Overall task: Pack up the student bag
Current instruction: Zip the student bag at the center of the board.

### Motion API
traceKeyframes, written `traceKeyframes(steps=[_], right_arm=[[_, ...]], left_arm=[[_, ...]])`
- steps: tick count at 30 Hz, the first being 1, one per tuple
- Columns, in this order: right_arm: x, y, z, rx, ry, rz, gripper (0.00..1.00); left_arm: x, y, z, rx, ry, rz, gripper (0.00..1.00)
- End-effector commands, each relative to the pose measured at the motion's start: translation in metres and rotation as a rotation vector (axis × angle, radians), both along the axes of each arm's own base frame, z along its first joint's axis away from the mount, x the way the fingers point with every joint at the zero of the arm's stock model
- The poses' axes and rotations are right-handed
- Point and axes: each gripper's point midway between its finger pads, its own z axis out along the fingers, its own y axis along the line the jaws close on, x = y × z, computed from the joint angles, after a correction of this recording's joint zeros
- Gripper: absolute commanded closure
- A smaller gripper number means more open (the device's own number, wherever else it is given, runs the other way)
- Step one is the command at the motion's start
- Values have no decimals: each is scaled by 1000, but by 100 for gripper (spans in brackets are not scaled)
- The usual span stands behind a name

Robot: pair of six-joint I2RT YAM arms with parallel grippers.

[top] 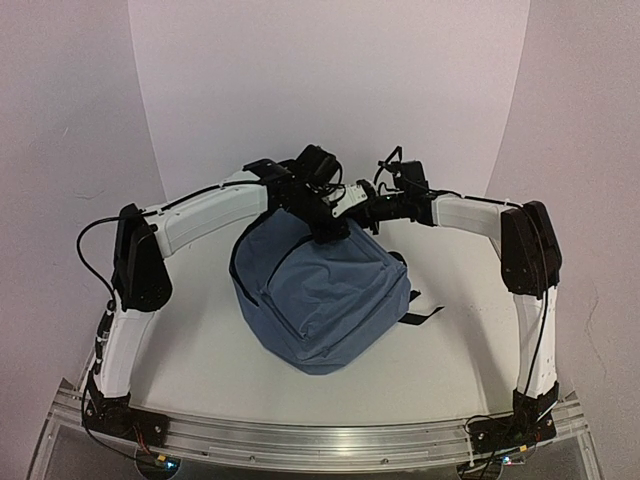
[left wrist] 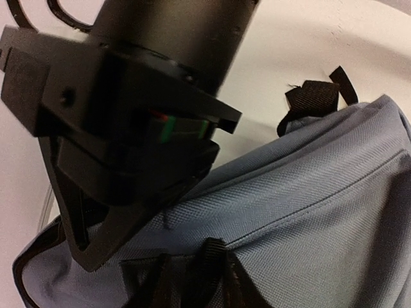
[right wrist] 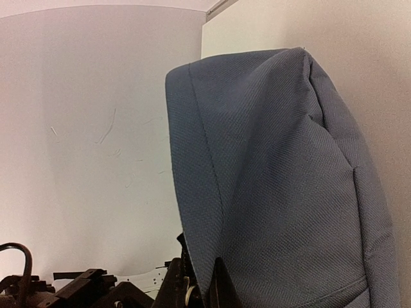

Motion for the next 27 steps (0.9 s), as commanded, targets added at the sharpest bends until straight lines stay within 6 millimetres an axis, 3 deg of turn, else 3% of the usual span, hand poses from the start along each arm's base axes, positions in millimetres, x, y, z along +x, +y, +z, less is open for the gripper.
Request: traceKeyframes(steps=[1, 6, 13, 27], right_arm=[[-28, 3, 131, 199, -297, 101, 100], [-19, -2, 131, 195, -319, 86, 100], [-2, -20, 130, 185, -341, 52, 100], [20, -48, 121, 160, -354, 1, 100]], left_arm=[[15, -2, 30, -59, -73, 49, 95], [18, 10, 39, -90, -59, 140, 100], [31, 52, 49, -229, 53, 370, 100], [-6, 125, 0, -358, 341, 651, 100]])
